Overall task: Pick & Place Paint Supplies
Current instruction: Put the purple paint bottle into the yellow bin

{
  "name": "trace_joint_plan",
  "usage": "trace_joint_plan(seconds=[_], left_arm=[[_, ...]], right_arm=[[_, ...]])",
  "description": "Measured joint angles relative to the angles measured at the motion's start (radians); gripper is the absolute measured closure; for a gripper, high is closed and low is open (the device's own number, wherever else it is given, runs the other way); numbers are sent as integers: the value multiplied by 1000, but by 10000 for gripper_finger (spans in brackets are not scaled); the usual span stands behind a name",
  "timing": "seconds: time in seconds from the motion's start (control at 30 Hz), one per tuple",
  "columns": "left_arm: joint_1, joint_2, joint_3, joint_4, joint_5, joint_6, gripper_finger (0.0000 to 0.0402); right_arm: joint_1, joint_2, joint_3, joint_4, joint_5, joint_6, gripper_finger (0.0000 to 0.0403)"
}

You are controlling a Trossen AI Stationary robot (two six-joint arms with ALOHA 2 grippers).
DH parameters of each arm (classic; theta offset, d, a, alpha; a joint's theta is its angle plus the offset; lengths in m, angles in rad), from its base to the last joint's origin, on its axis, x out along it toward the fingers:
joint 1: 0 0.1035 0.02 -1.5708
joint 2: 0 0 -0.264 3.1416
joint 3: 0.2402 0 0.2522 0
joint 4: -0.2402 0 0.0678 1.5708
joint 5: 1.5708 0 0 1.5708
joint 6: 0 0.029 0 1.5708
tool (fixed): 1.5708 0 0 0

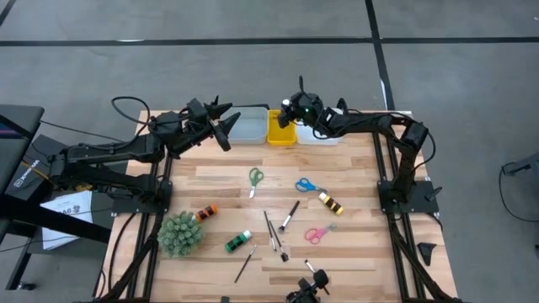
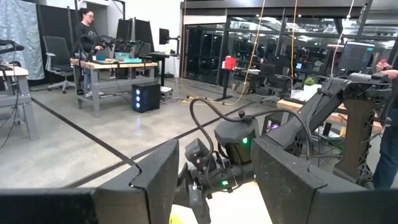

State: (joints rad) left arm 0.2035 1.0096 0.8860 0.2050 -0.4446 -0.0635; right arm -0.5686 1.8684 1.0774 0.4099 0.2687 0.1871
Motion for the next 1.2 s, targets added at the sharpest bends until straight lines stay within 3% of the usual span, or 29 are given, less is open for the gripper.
trace_joint_plan(seconds=[0.5, 1.2], left_arm=[[0, 0, 0, -4, 0, 0, 207], [23, 0, 0, -3, 0, -27, 207]], right_arm=[[-5, 1, -131, 120, -6, -50, 296], [-11, 1, -117, 79, -25, -40, 296]])
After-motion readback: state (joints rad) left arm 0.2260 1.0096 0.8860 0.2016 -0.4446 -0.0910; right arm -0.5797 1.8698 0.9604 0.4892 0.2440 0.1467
